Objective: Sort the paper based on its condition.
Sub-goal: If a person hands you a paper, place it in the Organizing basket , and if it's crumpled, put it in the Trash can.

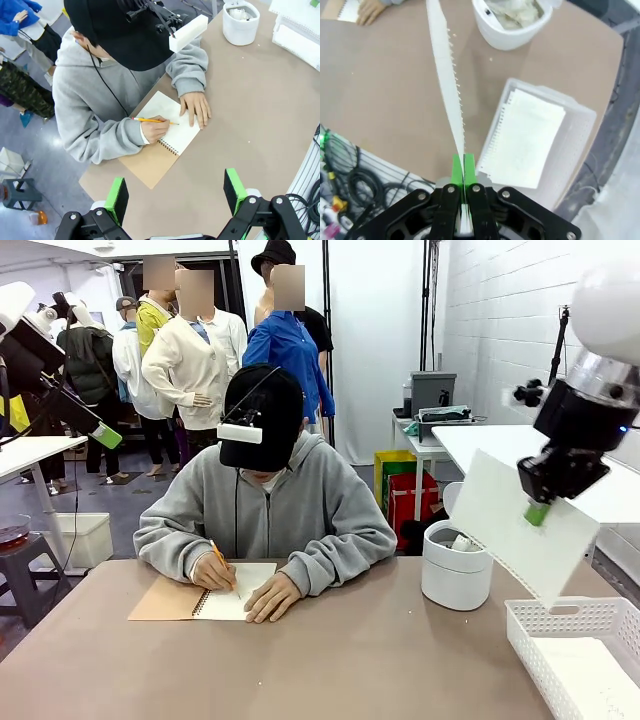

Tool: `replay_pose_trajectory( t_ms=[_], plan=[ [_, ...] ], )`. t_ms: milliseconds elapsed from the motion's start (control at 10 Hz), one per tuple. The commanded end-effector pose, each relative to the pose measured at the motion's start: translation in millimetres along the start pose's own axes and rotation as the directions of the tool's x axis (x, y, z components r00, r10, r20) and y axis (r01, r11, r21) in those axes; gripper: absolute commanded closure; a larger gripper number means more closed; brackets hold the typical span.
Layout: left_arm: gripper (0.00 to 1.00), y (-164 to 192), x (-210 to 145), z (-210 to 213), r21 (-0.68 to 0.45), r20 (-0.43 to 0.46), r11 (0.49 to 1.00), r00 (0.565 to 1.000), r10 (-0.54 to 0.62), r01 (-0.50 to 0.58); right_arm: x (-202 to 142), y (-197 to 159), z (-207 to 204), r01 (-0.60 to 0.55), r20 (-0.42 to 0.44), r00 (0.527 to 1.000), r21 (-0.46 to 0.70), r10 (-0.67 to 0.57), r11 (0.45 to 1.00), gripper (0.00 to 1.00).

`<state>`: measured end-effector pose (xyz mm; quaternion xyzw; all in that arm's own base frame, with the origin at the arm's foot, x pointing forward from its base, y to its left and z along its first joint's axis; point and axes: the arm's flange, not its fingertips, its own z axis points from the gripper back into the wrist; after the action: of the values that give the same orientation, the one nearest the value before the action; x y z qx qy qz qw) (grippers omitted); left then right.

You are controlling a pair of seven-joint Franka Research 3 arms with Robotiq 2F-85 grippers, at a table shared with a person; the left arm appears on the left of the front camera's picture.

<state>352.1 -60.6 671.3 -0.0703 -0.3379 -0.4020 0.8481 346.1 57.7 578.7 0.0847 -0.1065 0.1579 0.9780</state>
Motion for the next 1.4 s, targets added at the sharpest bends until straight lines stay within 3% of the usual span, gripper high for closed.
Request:
replay_pose_trajectory(
  t_ms=[0,400,1000,1300],
  plan=[
    [0.00,1,0,0,0.005,0.009,1.000,1.000,0.001,-0.001,-26,-31,-12,0.015,-0.029,0.999,0.001,-0.014,1.000,1.00],
    [0.00,1,0,0,0.005,0.009,1.000,1.000,0.001,-0.001,-73,-71,-60,0.115,-0.105,0.988,-0.014,-0.116,0.993,1.00],
    [0.00,1,0,0,0.005,0.009,1.000,1.000,0.001,-0.001,-113,-65,-131,0.076,-0.105,0.992,0.003,-0.075,0.997,1.00],
    [0.00,1,0,0,0.005,0.009,1.000,1.000,0.001,-0.001,-118,-60,-158,0.118,-0.108,0.988,0.027,-0.114,0.993,1.00]
  ],
)
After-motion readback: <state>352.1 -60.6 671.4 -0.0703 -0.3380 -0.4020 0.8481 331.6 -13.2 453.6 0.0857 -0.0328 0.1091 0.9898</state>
